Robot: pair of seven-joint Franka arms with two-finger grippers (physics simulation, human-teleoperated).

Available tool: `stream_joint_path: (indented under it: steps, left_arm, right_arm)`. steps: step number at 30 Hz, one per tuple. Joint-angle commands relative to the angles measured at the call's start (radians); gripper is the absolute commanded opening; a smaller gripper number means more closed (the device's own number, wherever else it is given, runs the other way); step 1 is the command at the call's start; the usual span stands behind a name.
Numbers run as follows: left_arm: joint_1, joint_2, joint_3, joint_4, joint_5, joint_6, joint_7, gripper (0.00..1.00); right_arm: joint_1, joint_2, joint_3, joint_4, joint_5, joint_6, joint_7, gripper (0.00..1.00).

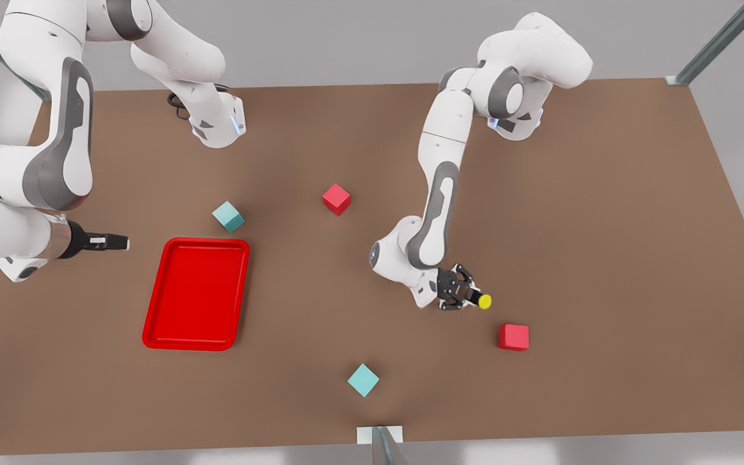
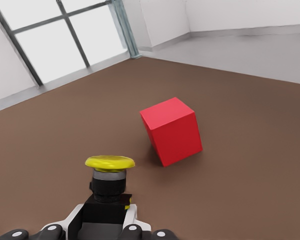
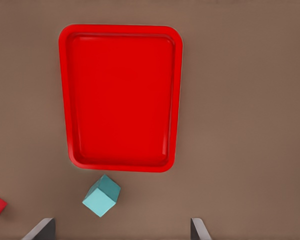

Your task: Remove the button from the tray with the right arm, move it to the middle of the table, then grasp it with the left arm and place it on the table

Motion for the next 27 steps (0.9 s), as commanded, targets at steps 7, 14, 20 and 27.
stream_joint_path:
  steps: [7,14,20,27]
  left_arm:
    - [-0.056,0.101,0.032,0.057,0.075,-0.308,-0.448,0.39]
    - [-0.064,0.138,0.030,0.060,0.074,-0.299,-0.471,0.39]
    - [-0.058,0.141,0.015,0.078,0.040,-0.218,-0.540,0.39]
    - [-0.055,0.161,-0.007,0.080,0.040,-0.207,-0.545,0.39]
  right_arm:
    - [0.002,-0.001,0.002,0.000,0.001,0.002,0.017,1.00]
    - [0.000,0.000,0.000,0.000,0.001,0.001,0.027,1.00]
    - [0.000,0.000,0.000,0.000,0.002,0.001,0.026,1.00]
    - [-0.002,0.000,0.000,0.002,0.001,-0.005,0.026,1.00]
